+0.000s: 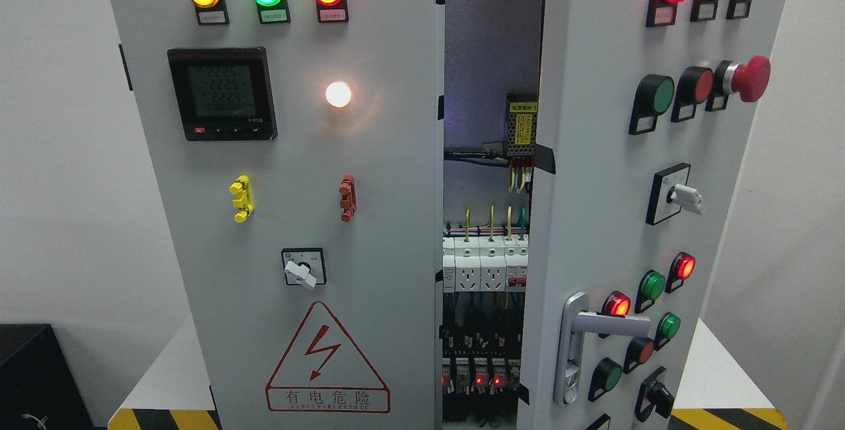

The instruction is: Open door with both hands

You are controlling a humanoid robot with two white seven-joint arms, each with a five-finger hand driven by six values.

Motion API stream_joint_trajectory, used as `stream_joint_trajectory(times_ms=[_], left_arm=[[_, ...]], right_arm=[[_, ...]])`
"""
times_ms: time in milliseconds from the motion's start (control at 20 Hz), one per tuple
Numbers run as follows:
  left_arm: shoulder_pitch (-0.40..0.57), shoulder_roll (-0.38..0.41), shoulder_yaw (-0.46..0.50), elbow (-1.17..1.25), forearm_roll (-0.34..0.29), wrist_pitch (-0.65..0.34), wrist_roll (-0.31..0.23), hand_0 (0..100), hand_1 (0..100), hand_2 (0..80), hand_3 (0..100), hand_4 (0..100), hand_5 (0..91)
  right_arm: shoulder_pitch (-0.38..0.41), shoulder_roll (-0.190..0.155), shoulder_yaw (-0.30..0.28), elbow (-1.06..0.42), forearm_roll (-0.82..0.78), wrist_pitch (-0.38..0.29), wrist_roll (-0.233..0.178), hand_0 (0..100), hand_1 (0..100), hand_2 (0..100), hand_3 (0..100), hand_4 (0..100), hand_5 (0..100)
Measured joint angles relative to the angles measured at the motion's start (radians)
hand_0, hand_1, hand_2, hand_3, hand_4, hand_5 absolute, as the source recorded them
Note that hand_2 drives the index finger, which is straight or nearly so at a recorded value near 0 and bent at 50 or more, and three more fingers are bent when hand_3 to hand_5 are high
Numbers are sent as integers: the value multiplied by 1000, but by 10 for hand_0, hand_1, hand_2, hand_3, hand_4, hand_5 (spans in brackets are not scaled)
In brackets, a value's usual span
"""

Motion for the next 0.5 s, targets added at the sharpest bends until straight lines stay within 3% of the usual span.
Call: stream_joint_trajectory(times_ms=[501], left_arm=[[0,0,0,0,0,0,0,120,556,0,0,0,0]], right_arm=[[0,0,0,0,0,0,0,104,127,0,0,0,0]])
